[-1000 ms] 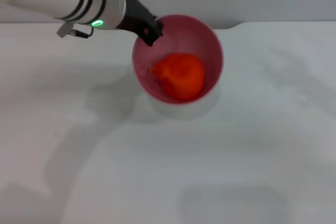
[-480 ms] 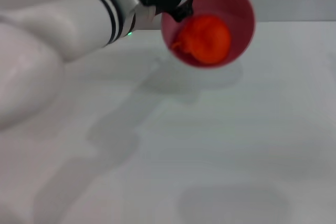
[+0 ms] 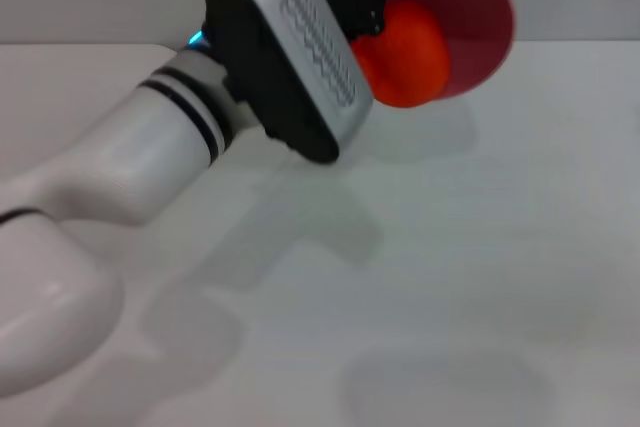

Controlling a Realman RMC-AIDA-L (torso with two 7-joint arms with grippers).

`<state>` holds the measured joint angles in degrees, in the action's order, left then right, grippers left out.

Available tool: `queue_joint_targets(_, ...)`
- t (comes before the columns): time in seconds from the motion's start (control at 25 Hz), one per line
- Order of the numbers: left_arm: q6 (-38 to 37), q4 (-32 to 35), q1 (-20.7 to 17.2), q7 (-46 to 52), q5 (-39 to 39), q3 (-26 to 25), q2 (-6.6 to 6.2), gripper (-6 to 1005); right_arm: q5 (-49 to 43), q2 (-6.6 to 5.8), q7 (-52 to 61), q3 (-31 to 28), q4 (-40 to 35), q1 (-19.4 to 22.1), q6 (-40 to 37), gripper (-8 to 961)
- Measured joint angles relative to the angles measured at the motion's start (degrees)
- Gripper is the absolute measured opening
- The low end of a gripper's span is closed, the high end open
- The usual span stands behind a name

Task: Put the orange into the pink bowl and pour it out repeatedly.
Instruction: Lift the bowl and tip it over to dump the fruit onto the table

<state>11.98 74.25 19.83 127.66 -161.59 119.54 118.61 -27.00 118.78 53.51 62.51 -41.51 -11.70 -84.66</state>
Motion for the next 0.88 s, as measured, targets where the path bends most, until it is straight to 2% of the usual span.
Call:
queue_joint_targets(0.28, 16.1, -6.9, -1.1, -5.7, 0.5, 3.0, 0.1, 44, 0.1, 0.03, 0.2, 0.0, -0.1, -0.1, -0.1, 458)
queue_joint_targets(0.44, 24.1, -9.5, -1.4, -9.7, 3.2, 5.6, 0.12, 43, 0.1, 0.04, 0.2, 0.2, 0.0, -0.2, -0.2, 458)
queue_joint_targets(0.6, 27.5, -10.6, -1.5, -12.9, 5.3, 7.3, 0.12, 43, 0.1, 0.04, 0.3, 0.4, 0.0, -0.3, -0.2, 458)
queue_joint_targets(0.88, 28.0, -10.8, -1.5, -13.1, 6.4, 8.2, 0.04, 43, 0.1, 0.13, 0.4, 0.6, 0.0, -0.4, -0.7, 457)
